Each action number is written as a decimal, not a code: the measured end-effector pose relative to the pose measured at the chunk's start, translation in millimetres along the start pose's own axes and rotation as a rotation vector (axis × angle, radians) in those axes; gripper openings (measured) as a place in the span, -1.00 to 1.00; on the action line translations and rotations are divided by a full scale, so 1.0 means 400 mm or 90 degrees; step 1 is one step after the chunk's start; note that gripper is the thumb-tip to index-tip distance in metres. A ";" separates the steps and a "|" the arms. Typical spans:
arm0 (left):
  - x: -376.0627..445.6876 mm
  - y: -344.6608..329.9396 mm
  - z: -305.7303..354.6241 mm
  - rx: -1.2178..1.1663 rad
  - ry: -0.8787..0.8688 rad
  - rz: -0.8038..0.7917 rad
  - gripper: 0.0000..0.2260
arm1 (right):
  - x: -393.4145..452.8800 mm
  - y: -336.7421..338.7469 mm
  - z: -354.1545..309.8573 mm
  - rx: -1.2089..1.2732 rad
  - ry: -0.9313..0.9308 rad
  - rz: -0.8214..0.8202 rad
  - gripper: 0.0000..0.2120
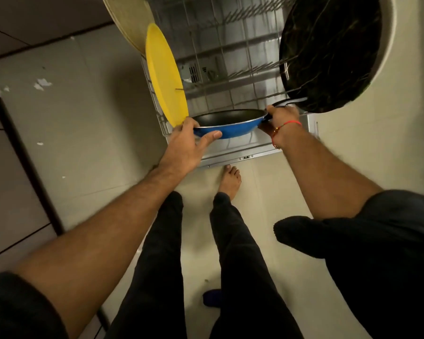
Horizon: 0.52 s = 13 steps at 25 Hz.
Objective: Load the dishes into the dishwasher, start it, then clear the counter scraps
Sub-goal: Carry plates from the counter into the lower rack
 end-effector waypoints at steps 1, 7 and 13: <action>0.021 -0.012 0.006 0.009 0.014 -0.006 -0.49 | 0.020 -0.003 -0.007 -0.001 -0.005 0.005 -0.90; 0.116 -0.028 0.042 0.072 0.086 -0.036 -0.42 | 0.069 -0.028 -0.041 -0.085 -0.070 -0.035 -0.85; 0.173 -0.043 0.094 0.180 0.098 -0.079 -0.38 | 0.063 -0.051 -0.059 -0.107 -0.095 -0.065 -0.74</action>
Point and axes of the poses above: each hand's wrist, its own x-axis towards the middle knuckle, its own y-axis out of the back of the hand, z = x × y, the point moved 10 cm from there along x, towards the middle knuckle, and after that the axes turned 7 degrees about y, right-handed, at the moved point
